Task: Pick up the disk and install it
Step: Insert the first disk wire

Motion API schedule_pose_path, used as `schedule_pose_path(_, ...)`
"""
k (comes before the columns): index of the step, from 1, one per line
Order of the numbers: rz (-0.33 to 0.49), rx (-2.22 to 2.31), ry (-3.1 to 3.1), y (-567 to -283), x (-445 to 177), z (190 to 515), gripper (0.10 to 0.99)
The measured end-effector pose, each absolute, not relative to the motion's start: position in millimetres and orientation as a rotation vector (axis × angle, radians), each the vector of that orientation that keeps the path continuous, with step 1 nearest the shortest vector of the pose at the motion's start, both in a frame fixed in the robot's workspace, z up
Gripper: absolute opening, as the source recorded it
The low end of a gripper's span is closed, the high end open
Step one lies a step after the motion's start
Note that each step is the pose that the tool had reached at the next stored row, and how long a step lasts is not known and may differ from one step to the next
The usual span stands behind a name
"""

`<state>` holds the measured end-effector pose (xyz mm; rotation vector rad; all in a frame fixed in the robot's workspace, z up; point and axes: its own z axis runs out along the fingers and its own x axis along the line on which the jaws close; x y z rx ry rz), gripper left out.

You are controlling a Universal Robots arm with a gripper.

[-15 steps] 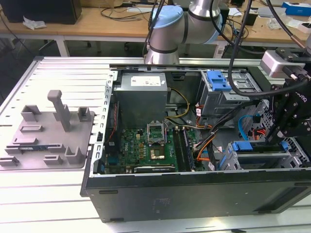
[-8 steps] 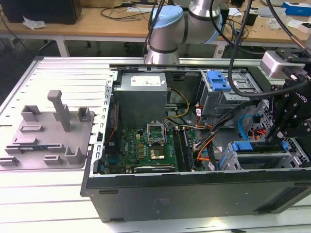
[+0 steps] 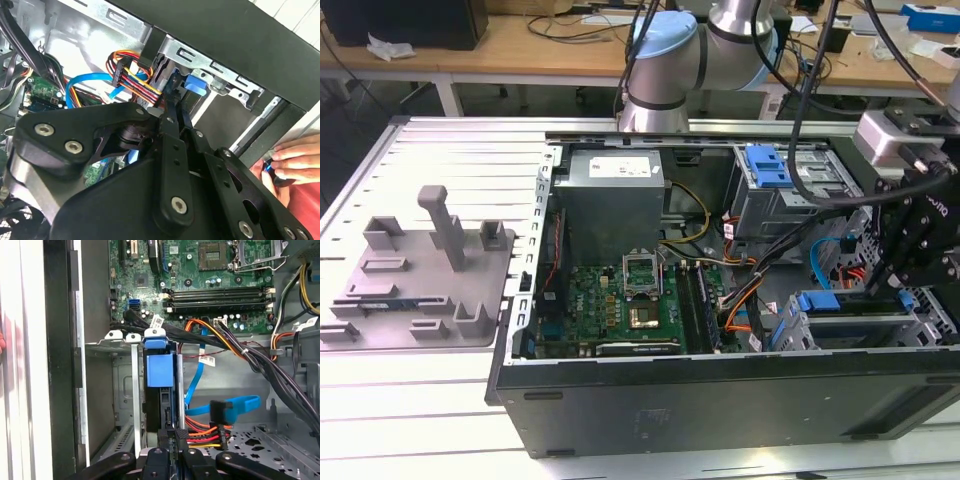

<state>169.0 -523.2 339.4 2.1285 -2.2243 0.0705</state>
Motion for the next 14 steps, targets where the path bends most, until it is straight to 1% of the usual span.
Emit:
schedule_pose_path(10,0.071,2.129,-2.224,-523.7,168.9,337.0,0.165)
schedule_pose_path(12,0.07,2.129,-2.224,-523.9,168.4,337.1,0.176)
schedule_pose_path(13,0.07,2.129,-2.224,-523.9,168.3,338.4,0.235)
schedule_pose_path(14,0.071,2.128,-2.224,-523.8,168.4,342.0,0.235)
